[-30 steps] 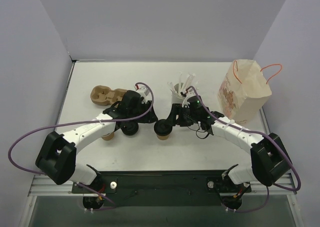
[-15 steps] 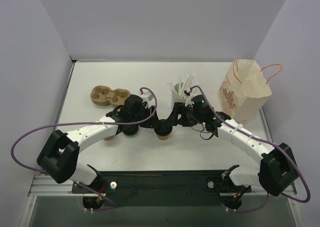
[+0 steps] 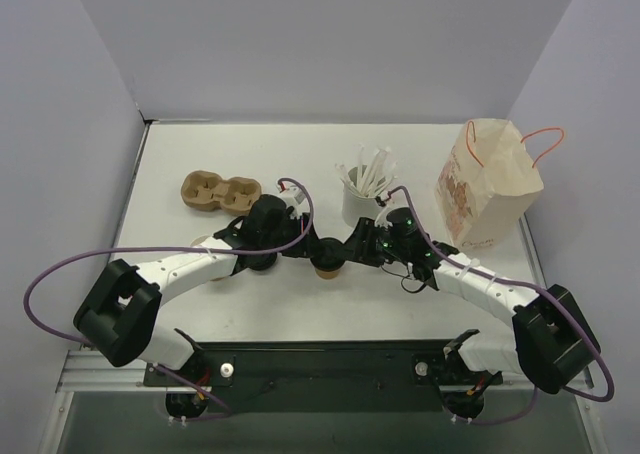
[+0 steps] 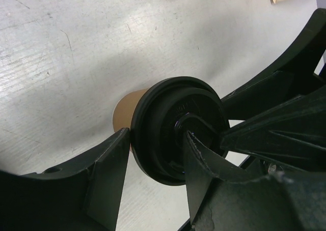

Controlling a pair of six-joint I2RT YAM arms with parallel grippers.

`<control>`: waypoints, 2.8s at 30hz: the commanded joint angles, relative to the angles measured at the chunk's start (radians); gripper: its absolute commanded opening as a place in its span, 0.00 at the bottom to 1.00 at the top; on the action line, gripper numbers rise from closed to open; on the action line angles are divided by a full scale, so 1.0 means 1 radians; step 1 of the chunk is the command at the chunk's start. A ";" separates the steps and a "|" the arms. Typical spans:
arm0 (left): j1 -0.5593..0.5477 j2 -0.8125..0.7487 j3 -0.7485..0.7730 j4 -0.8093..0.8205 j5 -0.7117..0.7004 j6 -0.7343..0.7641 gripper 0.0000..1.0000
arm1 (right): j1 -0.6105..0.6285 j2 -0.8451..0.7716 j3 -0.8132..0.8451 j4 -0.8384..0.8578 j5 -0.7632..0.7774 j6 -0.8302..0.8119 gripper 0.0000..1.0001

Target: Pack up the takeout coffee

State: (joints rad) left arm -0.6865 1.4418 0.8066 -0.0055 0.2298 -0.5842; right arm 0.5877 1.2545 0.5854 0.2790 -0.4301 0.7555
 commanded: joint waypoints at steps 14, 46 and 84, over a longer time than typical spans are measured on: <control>0.004 0.060 -0.041 -0.116 -0.152 -0.025 0.54 | -0.048 0.034 -0.211 0.107 0.059 -0.012 0.31; 0.005 0.054 -0.006 -0.157 -0.123 -0.042 0.54 | -0.052 0.019 -0.166 0.079 0.028 -0.008 0.38; 0.053 -0.305 0.344 -0.657 -0.394 0.214 0.65 | 0.210 -0.003 0.392 -0.638 0.593 0.201 0.41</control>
State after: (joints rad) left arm -0.6395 1.2732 1.1805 -0.5449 -0.0143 -0.4561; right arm 0.7574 1.2198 0.9321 -0.2493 0.0051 0.8150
